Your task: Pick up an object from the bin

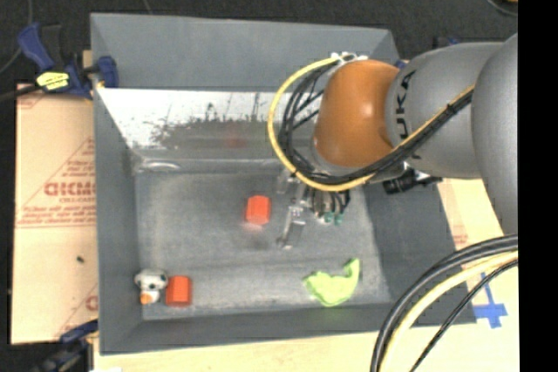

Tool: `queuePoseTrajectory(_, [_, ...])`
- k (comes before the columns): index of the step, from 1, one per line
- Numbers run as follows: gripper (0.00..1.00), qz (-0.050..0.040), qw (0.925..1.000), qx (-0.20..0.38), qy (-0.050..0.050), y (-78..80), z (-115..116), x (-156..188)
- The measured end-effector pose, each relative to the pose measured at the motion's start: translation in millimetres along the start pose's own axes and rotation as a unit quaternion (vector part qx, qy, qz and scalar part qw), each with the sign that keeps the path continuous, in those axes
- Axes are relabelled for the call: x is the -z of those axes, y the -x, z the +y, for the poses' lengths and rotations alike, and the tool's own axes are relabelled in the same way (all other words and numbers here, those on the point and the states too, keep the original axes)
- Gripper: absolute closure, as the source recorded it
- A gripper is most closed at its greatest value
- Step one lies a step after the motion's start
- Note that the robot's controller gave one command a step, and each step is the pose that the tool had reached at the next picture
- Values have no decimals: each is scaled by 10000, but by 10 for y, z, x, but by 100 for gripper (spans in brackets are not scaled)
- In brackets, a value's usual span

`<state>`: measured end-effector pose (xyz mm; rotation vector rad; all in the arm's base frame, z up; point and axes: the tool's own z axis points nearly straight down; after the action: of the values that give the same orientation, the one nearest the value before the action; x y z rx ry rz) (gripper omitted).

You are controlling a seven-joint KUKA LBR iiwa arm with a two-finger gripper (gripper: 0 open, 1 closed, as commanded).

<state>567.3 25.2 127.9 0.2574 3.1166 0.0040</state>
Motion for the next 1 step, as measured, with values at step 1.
queuePoseTrajectory(1, [0,31,9982,-596,-12,130,40,-440])
